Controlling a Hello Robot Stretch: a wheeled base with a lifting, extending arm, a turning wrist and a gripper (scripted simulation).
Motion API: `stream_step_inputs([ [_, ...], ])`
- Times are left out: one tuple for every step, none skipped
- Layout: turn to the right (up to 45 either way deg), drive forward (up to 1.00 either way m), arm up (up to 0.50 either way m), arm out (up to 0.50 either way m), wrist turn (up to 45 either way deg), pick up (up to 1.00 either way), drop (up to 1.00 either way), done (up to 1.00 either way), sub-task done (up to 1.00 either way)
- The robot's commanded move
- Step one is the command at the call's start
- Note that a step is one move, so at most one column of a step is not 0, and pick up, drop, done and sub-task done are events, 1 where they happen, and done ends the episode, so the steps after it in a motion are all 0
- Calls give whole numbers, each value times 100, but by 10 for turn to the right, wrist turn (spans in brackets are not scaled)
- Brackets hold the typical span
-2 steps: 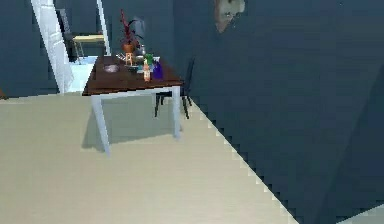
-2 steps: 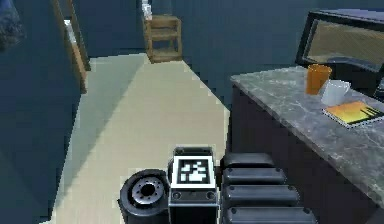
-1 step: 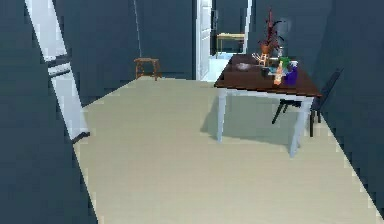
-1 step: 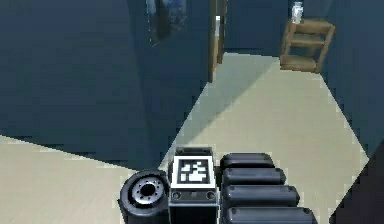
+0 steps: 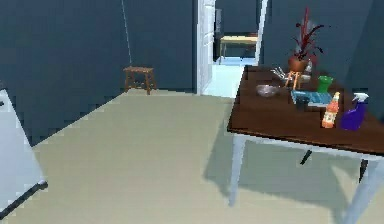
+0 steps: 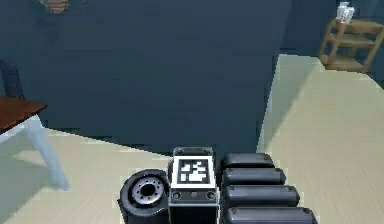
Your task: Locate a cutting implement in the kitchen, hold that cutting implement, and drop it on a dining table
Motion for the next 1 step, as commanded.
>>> stream_step_inputs([
  [-120,0,0,0,0,0,0,0,0],
])
